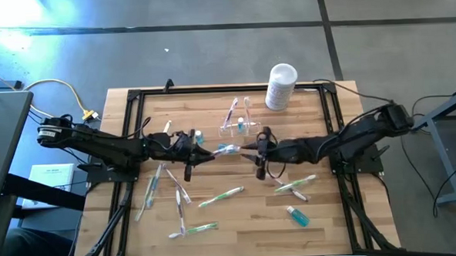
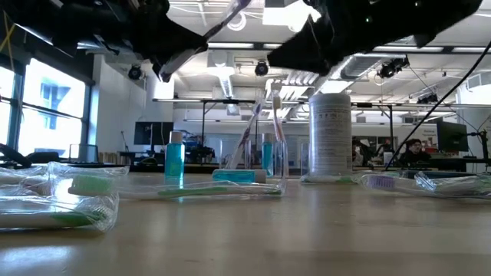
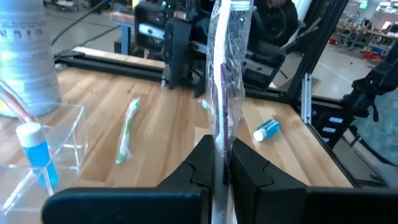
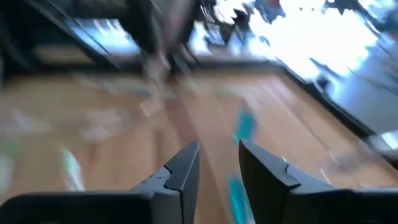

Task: Pick & Place toothbrushing station
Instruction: Put the purple toothbrush into the transparent organizer

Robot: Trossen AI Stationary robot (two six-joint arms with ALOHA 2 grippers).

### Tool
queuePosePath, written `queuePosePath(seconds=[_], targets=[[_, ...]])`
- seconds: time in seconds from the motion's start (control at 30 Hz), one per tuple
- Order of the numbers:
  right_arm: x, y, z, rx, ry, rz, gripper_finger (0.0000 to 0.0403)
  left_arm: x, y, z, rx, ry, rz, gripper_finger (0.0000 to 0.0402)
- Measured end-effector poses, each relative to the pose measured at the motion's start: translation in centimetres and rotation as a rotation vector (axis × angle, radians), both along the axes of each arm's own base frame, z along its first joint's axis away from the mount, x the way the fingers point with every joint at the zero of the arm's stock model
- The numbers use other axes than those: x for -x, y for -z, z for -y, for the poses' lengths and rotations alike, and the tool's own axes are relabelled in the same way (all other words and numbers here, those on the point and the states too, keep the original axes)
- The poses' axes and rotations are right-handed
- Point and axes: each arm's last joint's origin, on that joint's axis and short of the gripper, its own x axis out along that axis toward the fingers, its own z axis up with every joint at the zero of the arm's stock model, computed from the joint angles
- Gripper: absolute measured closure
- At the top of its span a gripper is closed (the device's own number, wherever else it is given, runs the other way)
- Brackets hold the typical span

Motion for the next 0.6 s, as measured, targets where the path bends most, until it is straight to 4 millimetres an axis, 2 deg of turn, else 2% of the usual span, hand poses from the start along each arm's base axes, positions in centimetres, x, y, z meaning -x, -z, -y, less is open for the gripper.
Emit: queuePosePath(seconds=[0.17,0.4,0.6], targets=[[-0.2,-0.6,0.7,-0.016,-0.181,0.221,0.0298,0.0,0.0,0.0,-0.023,-0.001,0.003,0.0384],[-0.7,-0.5,1.4,0.012,-0.129,0.304,0.0298,-0.3,0.4,-0.1,-0.054,-0.052,-0.002,0.0384],[-0.9,-0.3,1.9,0.055,-0.128,0.307,0.0298,-1.4,1.0,-0.1,-0.071,-0.066,0.042,0.0384]])
